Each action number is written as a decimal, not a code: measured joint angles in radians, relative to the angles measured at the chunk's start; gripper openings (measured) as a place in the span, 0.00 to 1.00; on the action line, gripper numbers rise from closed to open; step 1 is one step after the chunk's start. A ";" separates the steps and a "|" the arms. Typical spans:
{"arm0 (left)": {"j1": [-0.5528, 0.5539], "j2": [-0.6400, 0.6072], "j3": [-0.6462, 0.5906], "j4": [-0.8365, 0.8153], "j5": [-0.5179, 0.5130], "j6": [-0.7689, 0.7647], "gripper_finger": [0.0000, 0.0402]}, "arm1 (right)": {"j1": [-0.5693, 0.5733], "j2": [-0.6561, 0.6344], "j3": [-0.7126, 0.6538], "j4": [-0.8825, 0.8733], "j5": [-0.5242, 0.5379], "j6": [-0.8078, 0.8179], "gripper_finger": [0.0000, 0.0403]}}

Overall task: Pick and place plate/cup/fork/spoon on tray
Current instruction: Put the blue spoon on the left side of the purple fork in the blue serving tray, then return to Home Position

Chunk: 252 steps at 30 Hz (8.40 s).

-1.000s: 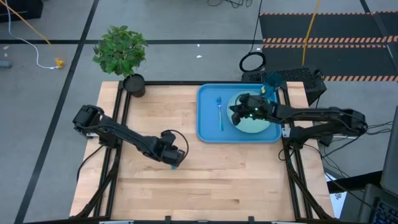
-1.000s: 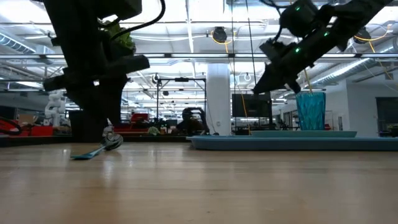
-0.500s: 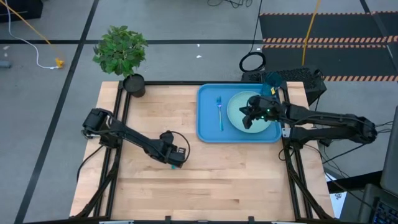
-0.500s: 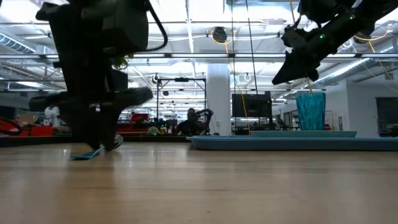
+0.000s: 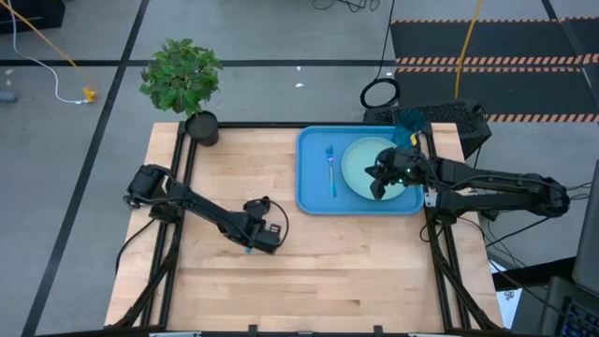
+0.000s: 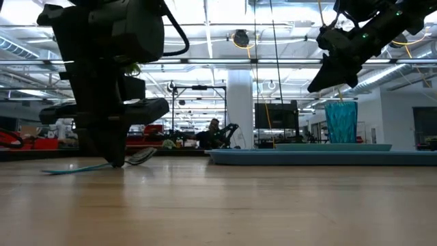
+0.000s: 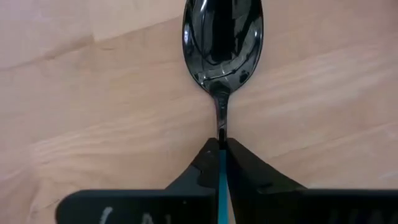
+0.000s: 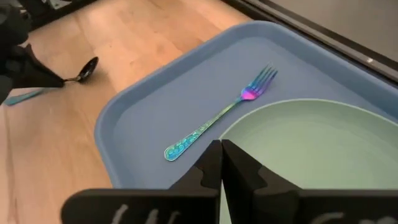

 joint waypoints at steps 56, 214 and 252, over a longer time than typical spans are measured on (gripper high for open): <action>0.466 0.392 0.765 0.080 -0.097 0.381 0.02 | 0.021 -0.329 -0.109 0.093 0.002 -0.213 0.00; 0.043 -0.497 -0.311 1.104 0.093 1.494 0.08 | 0.257 -0.793 -0.578 0.372 -0.179 -0.392 0.00; 0.077 -1.235 -0.941 1.284 0.284 1.640 0.08 | 0.257 -0.787 -0.578 0.380 -0.182 -0.393 0.00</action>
